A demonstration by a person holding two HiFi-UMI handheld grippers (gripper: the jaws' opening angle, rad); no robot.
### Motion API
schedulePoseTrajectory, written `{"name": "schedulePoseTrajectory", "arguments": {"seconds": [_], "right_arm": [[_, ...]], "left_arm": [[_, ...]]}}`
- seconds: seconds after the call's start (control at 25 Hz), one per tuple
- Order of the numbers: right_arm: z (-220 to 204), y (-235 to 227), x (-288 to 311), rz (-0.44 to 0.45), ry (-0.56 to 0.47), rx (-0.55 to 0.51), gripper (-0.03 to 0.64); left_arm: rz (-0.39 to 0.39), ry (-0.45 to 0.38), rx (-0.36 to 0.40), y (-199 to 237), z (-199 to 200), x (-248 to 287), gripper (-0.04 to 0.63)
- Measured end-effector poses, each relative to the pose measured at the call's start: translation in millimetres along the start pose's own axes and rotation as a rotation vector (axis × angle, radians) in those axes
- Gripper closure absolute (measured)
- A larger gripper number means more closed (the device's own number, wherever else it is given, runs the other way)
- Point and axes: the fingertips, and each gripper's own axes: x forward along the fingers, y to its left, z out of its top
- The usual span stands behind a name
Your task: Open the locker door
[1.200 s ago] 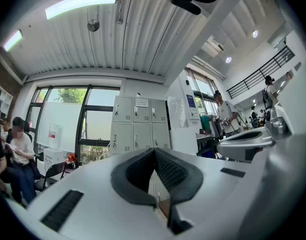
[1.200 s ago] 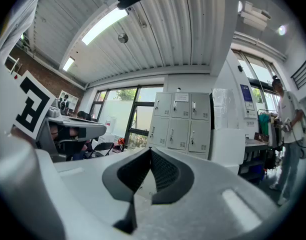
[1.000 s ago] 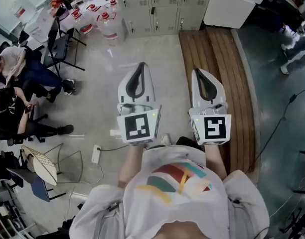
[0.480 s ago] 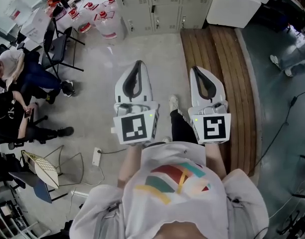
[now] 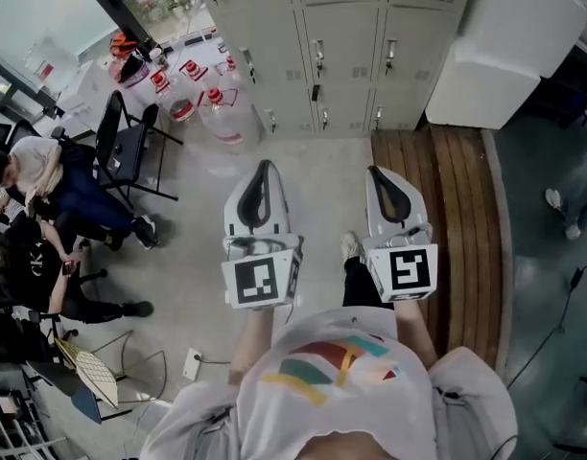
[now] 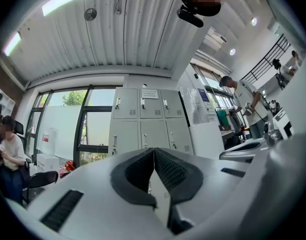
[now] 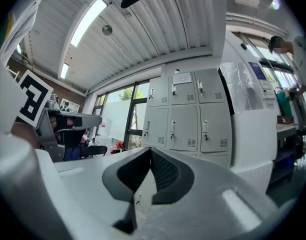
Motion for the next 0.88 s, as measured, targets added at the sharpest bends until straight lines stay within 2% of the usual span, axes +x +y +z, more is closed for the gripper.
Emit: {"name": "schedulePoseTrajectory", "arguments": {"seconds": [0.2,0.32,0.44,0.68,0.88], "right_arm": [[36.1,-81.2,116.5,0.03,-0.036,-0.017,0.612],[56.1,-115.6,174.2,0.04,-0.06,-0.056,0.612],[69.9,-138.9,218.9,0.033,-0.072,-0.096,0.612],[86.9,-159.5,276.3,-0.014,-0.091,-0.102,0.612],[93.4,-158.9,297.6,-0.043,-0.109,-0.109,0.612]], "left_arm": [[0.067,-0.1,0.033,28.6,32.9,137.5,0.58],[0.068,-0.078,0.044,36.8,34.5,202.5,0.58],[0.048,-0.046,0.008,40.7,33.7,254.1,0.578],[-0.014,-0.02,-0.044,40.4,33.1,319.8,0.578],[-0.045,-0.028,-0.07,48.2,28.0,345.5,0.58]]}}
